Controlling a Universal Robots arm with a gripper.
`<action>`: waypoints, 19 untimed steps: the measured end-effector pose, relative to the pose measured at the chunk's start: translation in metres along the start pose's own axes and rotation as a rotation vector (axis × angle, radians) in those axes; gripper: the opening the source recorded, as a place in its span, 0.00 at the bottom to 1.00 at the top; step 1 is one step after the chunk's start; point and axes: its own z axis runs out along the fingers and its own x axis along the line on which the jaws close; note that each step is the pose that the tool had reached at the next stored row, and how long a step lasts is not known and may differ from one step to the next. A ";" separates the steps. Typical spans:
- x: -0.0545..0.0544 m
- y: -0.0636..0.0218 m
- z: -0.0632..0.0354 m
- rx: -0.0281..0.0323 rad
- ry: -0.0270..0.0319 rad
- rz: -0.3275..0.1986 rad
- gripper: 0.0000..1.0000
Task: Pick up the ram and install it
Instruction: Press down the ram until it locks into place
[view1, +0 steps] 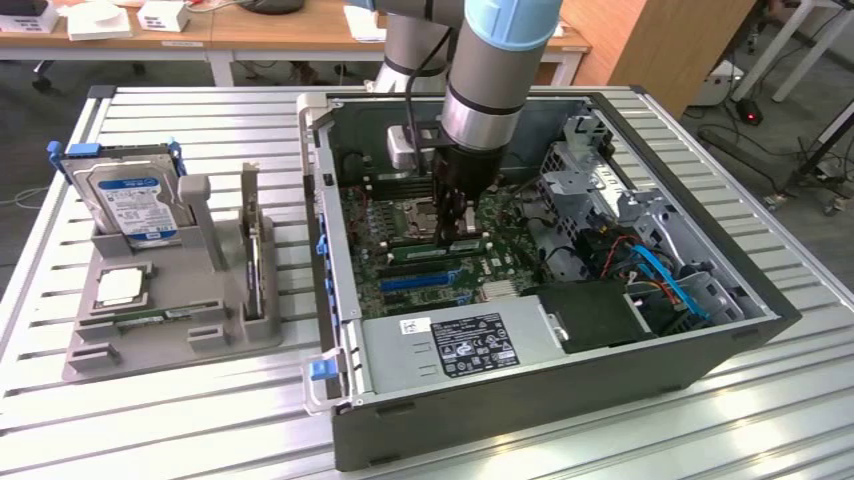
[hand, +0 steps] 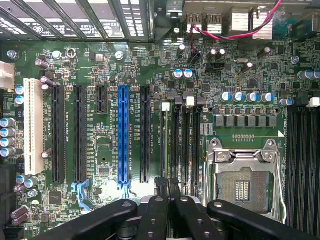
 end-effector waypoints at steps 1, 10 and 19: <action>0.000 0.0000 0.0000 0.0000 0.0000 0.000 0.09; 0.000 0.0000 0.0007 -0.0002 0.0004 0.000 0.09; 0.000 0.0000 -0.0021 0.0007 -0.0018 0.000 0.09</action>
